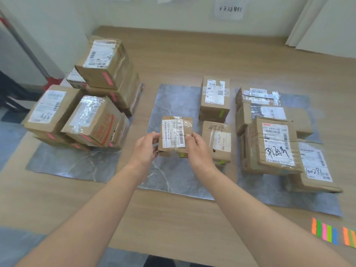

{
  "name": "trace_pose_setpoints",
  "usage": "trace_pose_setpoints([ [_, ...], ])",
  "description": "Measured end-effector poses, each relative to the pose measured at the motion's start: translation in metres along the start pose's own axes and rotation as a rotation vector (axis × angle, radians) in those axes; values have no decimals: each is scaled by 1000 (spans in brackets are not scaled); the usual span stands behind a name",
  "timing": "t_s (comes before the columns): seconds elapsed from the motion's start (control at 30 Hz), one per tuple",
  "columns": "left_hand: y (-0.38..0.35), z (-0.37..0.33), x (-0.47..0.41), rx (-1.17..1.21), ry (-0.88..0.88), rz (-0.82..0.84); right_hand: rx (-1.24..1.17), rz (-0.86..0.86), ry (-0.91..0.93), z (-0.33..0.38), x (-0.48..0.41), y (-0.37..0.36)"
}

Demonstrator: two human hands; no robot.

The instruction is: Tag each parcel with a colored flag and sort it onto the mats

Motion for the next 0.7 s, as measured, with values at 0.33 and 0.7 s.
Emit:
trace_pose_setpoints([
  [0.33, -6, -38, -118, 37, -23, 88, -40, -174, -57, -16, -111, -38],
  [0.7, -34, -52, -203, 137, -2, 161, -131, -326, -60, -45, -183, -33],
])
Point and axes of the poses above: each hand's wrist, its own x-axis away from the middle knuckle, its own y-axis out of the back of the hand, z = x × y, the point moved 6 cm from there along -x, towards the middle knuckle, and after that the axes turned 13 degrees about y, right-handed, at the moved point
